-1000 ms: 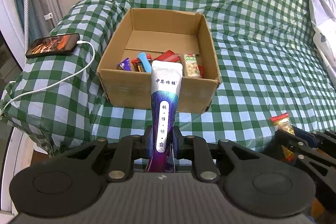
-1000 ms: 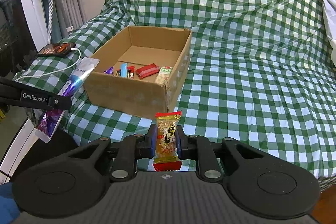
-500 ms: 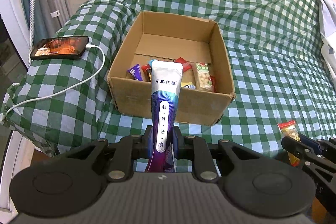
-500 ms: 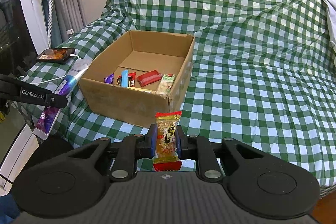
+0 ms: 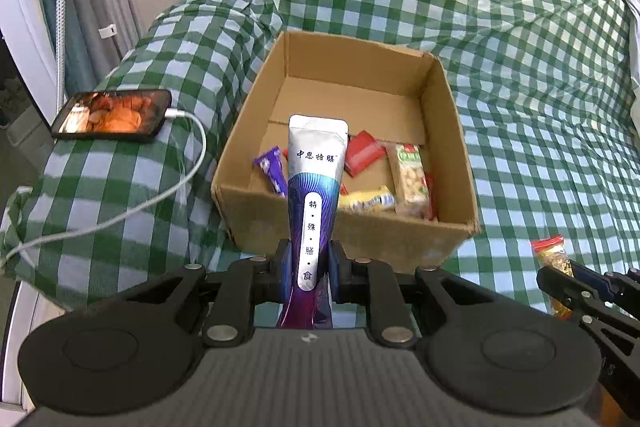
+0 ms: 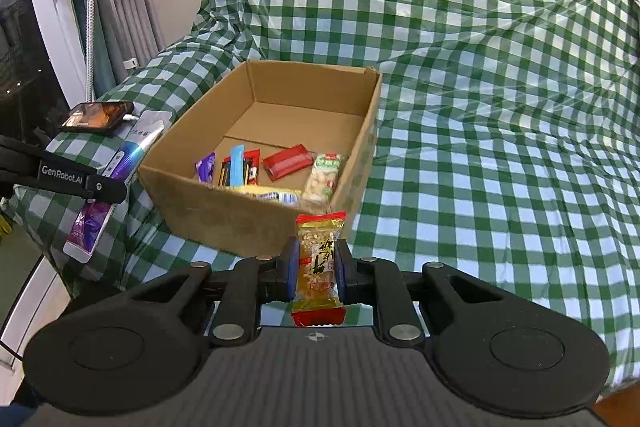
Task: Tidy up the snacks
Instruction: 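Carry both held snacks up and over the box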
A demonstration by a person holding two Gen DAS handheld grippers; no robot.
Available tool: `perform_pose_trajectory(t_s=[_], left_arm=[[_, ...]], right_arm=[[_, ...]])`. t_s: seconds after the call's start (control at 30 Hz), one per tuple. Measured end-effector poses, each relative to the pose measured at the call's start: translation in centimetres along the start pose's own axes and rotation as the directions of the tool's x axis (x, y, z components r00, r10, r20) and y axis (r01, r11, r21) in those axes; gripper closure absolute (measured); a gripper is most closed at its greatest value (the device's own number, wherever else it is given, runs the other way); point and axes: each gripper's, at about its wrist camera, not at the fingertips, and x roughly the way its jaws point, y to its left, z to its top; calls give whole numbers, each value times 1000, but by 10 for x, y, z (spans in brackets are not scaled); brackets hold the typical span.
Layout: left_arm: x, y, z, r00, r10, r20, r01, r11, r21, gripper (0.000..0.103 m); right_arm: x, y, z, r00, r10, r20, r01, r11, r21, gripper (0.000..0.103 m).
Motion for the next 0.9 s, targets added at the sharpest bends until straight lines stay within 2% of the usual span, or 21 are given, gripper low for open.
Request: perform_pose_trajectory(t_s=[0.57,0.9], left_arm=[[59,1,70,1000,-1,5,1,1000,-9,83],[104,4,89,1000,3,-26,-3,1000,2,83]], right_arm=[[72,-2,72,997,56,55,-55,998,-23,84],[121,1,95,997,61,37,-60,998,-33,84]])
